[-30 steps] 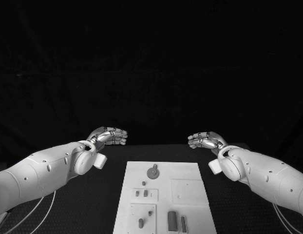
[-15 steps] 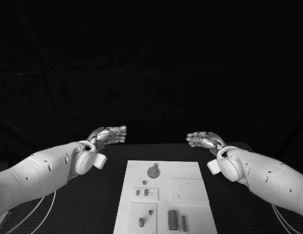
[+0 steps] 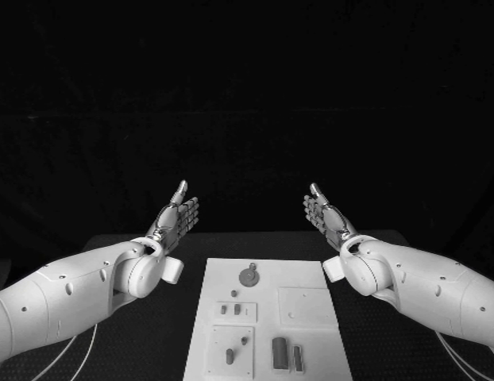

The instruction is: Assemble the parts on the task board

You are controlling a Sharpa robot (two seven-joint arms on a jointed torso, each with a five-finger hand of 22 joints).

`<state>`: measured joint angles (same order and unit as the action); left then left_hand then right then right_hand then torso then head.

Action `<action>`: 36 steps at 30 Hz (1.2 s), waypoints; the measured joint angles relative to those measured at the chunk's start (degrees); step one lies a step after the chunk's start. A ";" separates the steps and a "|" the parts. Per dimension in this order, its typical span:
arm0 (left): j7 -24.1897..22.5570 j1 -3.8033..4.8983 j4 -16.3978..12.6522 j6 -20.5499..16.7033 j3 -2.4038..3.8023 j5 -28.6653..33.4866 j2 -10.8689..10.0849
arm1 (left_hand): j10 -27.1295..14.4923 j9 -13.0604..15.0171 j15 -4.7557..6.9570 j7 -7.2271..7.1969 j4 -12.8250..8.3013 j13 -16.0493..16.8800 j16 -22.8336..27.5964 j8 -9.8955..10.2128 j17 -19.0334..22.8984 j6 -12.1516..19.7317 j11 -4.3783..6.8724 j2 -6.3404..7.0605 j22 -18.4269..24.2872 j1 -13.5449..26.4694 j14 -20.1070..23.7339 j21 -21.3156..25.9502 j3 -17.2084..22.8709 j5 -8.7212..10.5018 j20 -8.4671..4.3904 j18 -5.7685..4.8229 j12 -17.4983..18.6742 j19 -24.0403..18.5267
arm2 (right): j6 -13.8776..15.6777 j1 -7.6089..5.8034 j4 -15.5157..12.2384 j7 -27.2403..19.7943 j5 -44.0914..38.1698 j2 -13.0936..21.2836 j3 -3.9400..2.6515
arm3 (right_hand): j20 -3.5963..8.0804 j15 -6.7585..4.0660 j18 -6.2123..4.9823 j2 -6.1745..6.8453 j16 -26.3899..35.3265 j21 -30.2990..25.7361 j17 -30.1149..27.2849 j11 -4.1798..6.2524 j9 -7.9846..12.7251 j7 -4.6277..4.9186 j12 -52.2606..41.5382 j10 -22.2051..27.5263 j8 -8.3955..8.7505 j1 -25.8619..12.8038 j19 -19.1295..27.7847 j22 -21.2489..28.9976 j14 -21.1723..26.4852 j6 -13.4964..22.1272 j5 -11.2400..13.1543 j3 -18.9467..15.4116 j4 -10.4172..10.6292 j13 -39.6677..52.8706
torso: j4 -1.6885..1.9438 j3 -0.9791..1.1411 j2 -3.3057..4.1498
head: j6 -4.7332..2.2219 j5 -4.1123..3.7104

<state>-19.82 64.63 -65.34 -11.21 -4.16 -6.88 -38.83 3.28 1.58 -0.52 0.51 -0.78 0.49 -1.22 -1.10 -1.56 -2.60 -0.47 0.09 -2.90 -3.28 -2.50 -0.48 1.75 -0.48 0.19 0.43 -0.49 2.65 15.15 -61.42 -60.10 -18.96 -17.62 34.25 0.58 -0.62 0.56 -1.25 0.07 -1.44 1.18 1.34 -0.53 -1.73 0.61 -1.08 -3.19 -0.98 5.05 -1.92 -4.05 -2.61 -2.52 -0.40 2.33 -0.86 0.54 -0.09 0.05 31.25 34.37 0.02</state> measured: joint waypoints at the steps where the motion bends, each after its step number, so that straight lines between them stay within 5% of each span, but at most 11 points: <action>1: -0.41 -0.41 -2.25 -1.85 0.40 0.32 -0.54 | -0.44 -0.23 0.12 -0.04 0.16 -0.06 0.14 0.12 0.21 0.38 0.10 -0.02 0.40 0.43 0.28 0.00 -0.16 0.00 0.01 0.00 0.00 -0.41 | 1.42 0.10 -2.28 -0.40 0.85 0.82 -0.03 | 0.17 -0.14 0.00 0.00 0.23 -0.25 -0.20 0.12 0.24 -0.15 0.20 0.40 0.17 -0.69 0.17 0.56 0.31 0.19 0.00 -0.37 0.07 -0.08 | 0.03 -0.02 -0.02 | 0.00 -0.01; 9: -3.77 -2.92 -16.13 -15.43 2.78 2.84 -3.83 | -2.98 -1.52 0.51 -0.53 0.76 -0.45 1.02 0.93 1.51 2.32 0.47 -0.11 2.84 2.87 2.31 0.29 -1.55 0.29 -0.20 0.01 0.32 -2.44 | 12.29 0.71 -17.51 -3.80 7.38 6.22 -0.32 | 0.62 -0.54 0.87 -0.07 1.25 -0.98 -1.24 0.53 1.66 -0.61 0.88 2.98 0.79 -4.72 1.62 3.91 2.32 2.28 0.00 -2.08 0.86 -0.46 | 0.08 -0.04 -0.07 | 0.01 -0.02; 16: -6.39 -4.18 -23.05 -25.22 3.91 4.86 -5.49 | -2.98 -1.53 0.51 -0.53 0.76 -0.44 1.02 0.94 1.51 2.32 0.47 -0.11 2.85 2.86 2.30 0.28 -1.55 0.29 -0.20 0.01 0.32 -2.44 | 21.02 1.09 -26.74 -6.72 12.65 9.39 -0.48 | 0.62 -0.53 0.87 -0.07 1.25 -0.98 -1.29 0.53 1.68 -0.61 0.88 2.98 0.79 -4.72 1.62 4.00 2.33 2.27 0.00 -2.07 0.86 -0.49 | 0.09 -0.05 -0.07 | 0.01 -0.02; 23: -7.87 -4.41 -24.43 -29.99 4.09 6.06 -5.83 | -2.98 -1.53 0.51 -0.53 0.76 -0.43 1.02 0.93 1.51 2.32 0.47 -0.11 2.85 2.86 2.30 0.28 -1.55 0.29 -0.20 0.01 0.32 -2.44 | 26.08 1.22 -29.69 -8.55 15.71 10.40 -0.54 | 0.62 -0.52 0.87 -0.07 1.25 -0.98 -1.29 0.53 1.68 -0.60 0.88 2.98 0.79 -4.72 1.62 4.00 2.33 2.27 0.00 -2.07 0.86 -0.48 | 0.09 -0.05 -0.08 | 0.01 -0.02; 36: -8.70 -4.42 -24.45 -32.06 4.10 6.78 -5.85 | -2.97 -1.51 0.51 -0.53 0.76 -0.42 1.02 0.93 1.50 2.32 0.47 -0.11 2.84 2.85 2.30 0.27 -1.55 0.28 -0.20 0.01 0.32 -2.44 | 28.45 1.23 -29.75 -9.62 17.41 10.42 -0.54 | 0.61 -0.51 0.86 -0.07 1.25 -0.98 -1.28 0.53 1.67 -0.60 0.88 2.98 0.79 -4.72 1.62 3.98 2.33 2.27 0.18 -2.07 0.86 -0.48 | 0.09 -0.05 -0.07 | 0.01 -0.03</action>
<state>-28.52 60.22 -89.79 -43.27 -0.06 -0.10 -44.68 0.31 0.07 -0.01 -0.02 -0.02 0.07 -0.20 -0.17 -0.06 -0.29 -0.01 -0.02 -0.06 -0.43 -0.20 -0.21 0.20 -0.20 -0.01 0.44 -0.17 0.21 43.60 -60.19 -89.85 -28.58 -0.21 44.67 0.04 -0.01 0.04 -0.39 0.00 -0.20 0.20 0.06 0.00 -0.06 0.01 -0.20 -0.21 -0.20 0.34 -0.30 -0.07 -0.28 -0.25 -0.21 0.26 0.00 0.06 0.00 0.00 31.18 34.38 -0.01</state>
